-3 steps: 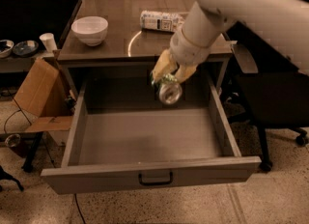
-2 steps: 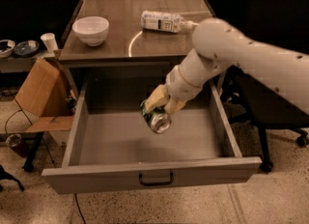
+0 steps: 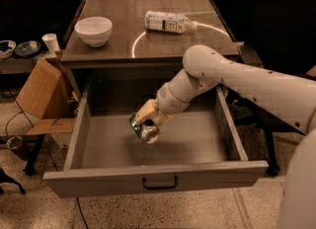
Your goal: Place green can into top drawer
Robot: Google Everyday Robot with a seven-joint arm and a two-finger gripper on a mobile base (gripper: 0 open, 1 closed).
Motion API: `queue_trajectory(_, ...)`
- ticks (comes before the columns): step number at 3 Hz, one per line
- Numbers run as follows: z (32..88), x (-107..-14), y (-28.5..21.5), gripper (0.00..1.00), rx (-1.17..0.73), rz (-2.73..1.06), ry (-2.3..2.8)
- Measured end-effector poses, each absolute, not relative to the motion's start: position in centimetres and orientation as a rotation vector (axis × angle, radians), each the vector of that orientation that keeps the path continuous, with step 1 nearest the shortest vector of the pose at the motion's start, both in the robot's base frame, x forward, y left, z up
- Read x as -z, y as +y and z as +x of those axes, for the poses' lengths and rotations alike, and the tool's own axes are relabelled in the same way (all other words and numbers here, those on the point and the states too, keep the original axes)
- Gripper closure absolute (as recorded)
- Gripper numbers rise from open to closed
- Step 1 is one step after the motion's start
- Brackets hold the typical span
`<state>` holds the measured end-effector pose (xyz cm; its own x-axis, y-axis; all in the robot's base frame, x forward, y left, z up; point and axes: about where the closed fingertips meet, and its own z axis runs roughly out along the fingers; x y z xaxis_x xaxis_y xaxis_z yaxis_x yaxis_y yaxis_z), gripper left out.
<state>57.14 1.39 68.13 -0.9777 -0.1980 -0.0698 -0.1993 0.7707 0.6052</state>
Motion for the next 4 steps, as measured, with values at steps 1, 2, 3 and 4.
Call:
queue_trajectory(1,58.31,-65.85,3.63,0.5,-1.039,-0.421,2.977)
queue_trajectory(2,58.52,-64.91,4.35,0.27,-1.046,-0.462,2.996)
queue_trajectory(3,58.52,-64.89,4.37,0.04,-1.046,-0.462,2.997)
queue_trajectory(4,58.52,-64.89,4.37,0.0,-1.046,-0.462,2.997)
